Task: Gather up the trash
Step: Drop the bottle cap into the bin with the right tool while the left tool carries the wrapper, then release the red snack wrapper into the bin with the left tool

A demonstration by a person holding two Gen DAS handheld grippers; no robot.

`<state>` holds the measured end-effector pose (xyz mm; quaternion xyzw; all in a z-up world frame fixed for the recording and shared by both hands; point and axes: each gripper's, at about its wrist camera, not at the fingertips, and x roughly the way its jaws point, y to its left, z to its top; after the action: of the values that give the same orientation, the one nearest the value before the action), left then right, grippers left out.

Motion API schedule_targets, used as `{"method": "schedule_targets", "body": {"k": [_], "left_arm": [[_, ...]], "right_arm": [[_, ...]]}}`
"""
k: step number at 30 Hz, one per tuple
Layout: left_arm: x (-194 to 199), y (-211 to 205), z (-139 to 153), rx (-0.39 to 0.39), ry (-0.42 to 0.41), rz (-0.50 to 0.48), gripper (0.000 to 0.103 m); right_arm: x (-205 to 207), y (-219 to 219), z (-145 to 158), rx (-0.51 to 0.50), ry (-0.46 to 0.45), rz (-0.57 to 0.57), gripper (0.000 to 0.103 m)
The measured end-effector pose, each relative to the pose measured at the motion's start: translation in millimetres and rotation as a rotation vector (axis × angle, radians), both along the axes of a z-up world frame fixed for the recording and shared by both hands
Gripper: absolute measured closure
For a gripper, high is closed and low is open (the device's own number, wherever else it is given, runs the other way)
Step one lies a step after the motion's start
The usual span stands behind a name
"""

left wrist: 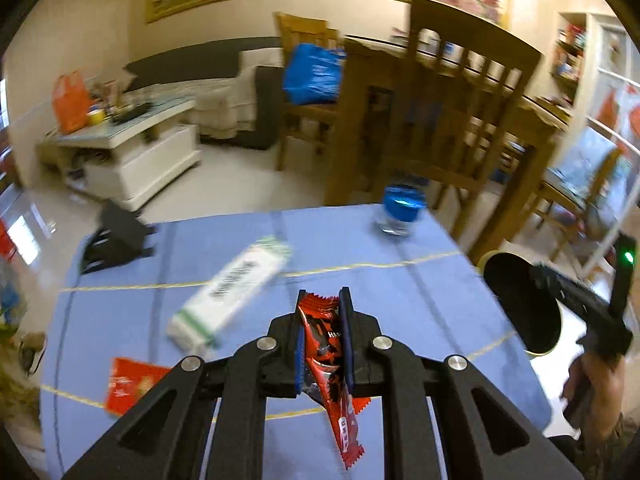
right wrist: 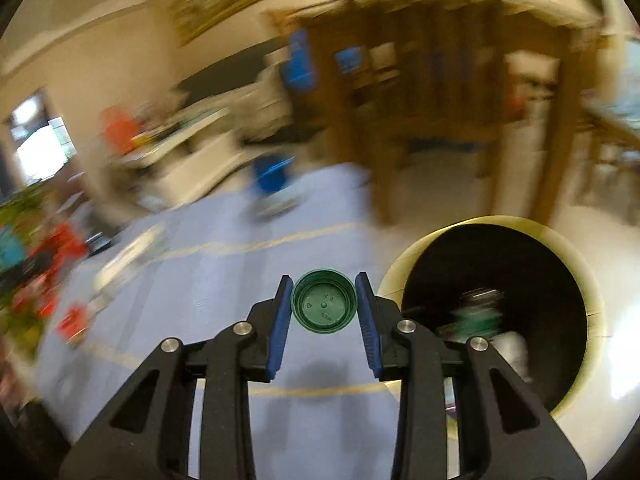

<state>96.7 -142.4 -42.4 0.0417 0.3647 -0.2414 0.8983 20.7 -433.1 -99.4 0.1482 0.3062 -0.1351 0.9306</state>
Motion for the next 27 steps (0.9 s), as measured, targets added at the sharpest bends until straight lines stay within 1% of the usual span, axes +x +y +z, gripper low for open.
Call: {"method": "schedule_targets", "body": {"k": [2, 3, 5, 7, 8, 11, 13, 15, 16, 17, 19, 22, 24, 26, 27], "left_arm": [[-7.4, -28.2, -1.0, 0.006, 0.005, -0.049, 0.090], [-11.6, -44.0, -2.4, 0.009, 0.009, -0.081, 0.090], [-18.3, -69.1, -4.4, 0.021, 0.006, -0.127, 0.090], [-24.2, -95.5, -8.9, 0.040, -0.002, -0.169, 0.090], [-27.4, -109.2, -10.9, 0.048, -0.002, -0.191, 0.090], [-36.7, -143.1, -16.1, 0.070, -0.002, -0.244, 0.090], [-42.6, -164.8, -19.7, 0.091, -0.012, -0.274, 0.090], [-47.6, -181.5, -23.1, 0.103, -0.016, -0.297, 0.090], [-49.8, -190.2, -25.1, 0.109, -0.018, -0.308, 0.090], [-52.1, -199.0, -27.7, 0.115, -0.019, -0.320, 0.090], [-54.6, -208.4, -31.7, 0.124, -0.018, -0.334, 0.089], [-58.1, -220.4, -37.7, 0.139, -0.013, -0.353, 0.089], [-61.0, -226.9, -41.5, 0.150, -0.016, -0.363, 0.089], [-61.8, -232.4, -44.4, 0.158, -0.018, -0.367, 0.089], [-61.7, -235.5, -46.0, 0.160, -0.015, -0.371, 0.089]], "right_arm": [[-5.3, -31.3, -8.2, 0.014, 0.018, -0.104, 0.071], [-6.9, -43.3, -16.0, 0.037, 0.034, -0.140, 0.071], [-11.3, -67.8, -36.4, 0.126, 0.074, -0.196, 0.071], [-15.2, -81.8, -46.1, 0.185, 0.082, -0.224, 0.071], [-16.9, -85.1, -47.1, 0.199, 0.077, -0.232, 0.071], [-13.5, -86.6, -50.4, 0.211, 0.082, -0.225, 0.071], [-13.6, -90.0, -53.5, 0.218, 0.092, -0.247, 0.069], [-22.3, -102.0, -54.5, 0.236, 0.090, -0.310, 0.051], [-25.1, -106.2, -54.4, 0.242, 0.085, -0.346, 0.031], [-31.2, -108.1, -55.0, 0.252, 0.078, -0.369, 0.022], [-40.8, -115.9, -59.4, 0.318, 0.042, -0.378, 0.022], [-49.4, -121.1, -60.6, 0.348, 0.020, -0.391, 0.022], [-57.3, -121.9, -55.5, 0.355, -0.014, -0.409, 0.019], [-68.9, -125.7, -49.8, 0.353, -0.061, -0.451, 0.010], [-73.0, -127.3, -48.5, 0.358, -0.078, -0.467, 0.009]]}}
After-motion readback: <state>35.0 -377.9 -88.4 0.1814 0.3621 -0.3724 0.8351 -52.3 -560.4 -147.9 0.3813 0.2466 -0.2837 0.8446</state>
